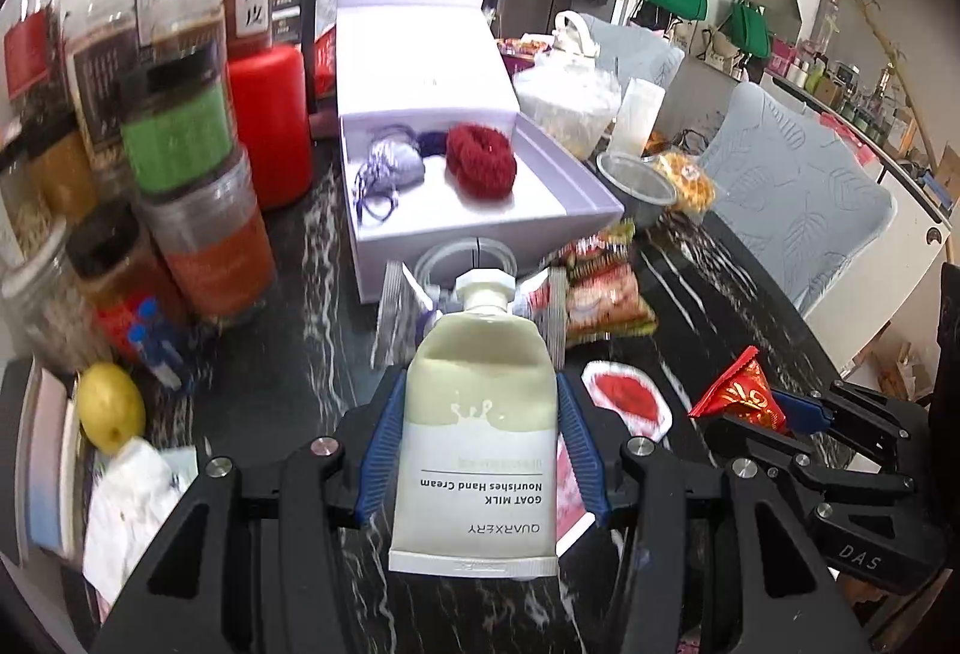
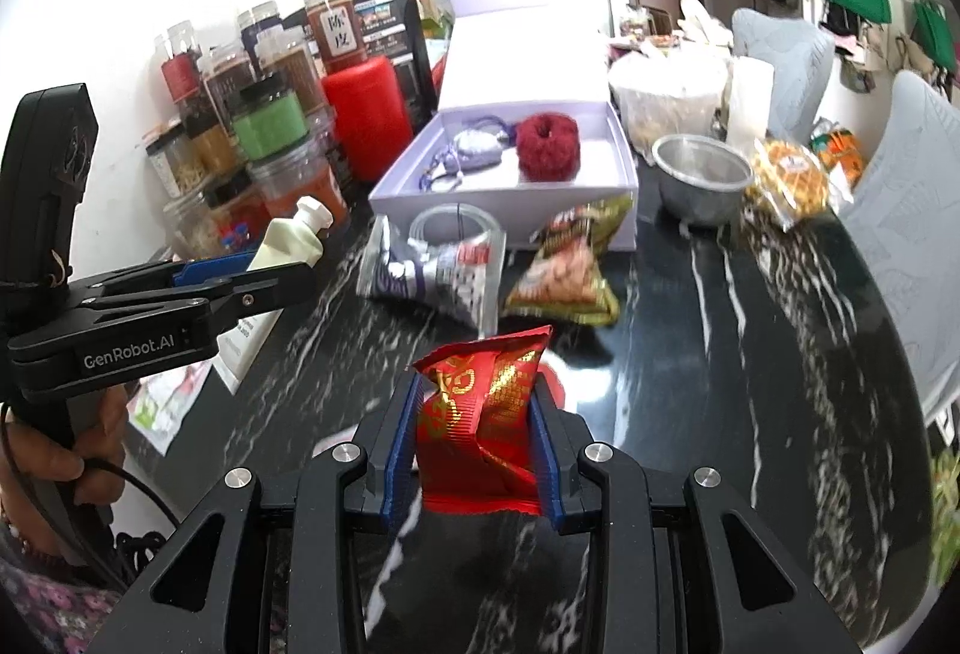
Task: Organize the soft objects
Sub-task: 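Carry the hand cream tube and red packet with both tools over the gift box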
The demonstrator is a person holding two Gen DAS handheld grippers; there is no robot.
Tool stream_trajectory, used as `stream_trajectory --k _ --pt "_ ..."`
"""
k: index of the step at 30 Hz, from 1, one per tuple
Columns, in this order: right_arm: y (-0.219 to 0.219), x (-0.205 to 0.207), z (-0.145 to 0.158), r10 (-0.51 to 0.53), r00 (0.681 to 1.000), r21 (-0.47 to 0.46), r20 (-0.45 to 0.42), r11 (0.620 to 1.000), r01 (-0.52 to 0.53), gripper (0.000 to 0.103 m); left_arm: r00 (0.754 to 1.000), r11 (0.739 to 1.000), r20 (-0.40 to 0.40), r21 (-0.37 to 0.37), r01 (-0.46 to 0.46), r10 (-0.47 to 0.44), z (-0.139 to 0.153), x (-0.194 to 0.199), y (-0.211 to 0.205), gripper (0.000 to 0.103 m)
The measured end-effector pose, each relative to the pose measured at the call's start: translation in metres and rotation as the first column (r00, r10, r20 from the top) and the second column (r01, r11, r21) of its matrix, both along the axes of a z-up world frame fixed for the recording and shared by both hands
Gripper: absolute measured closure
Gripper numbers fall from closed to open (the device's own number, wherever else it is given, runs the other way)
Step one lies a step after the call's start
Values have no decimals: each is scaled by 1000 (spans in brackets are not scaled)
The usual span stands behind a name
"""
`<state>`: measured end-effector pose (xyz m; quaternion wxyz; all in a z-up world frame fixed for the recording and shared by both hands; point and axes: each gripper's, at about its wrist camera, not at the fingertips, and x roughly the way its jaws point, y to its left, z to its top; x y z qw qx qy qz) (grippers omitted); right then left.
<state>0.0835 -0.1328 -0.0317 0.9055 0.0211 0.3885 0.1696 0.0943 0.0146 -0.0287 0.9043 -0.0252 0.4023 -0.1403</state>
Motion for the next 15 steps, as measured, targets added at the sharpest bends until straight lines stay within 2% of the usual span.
stream_trajectory --k 9,15 --pt "-4 31 27 21 998 -18 60 1000 -20 70 997 1000 81 10 1 -1 30 26 -2 53" --pt "-6 52 47 39 992 -40 116 999 -34 70 990 1000 138 -13 2 -1 50 46 -6 53"
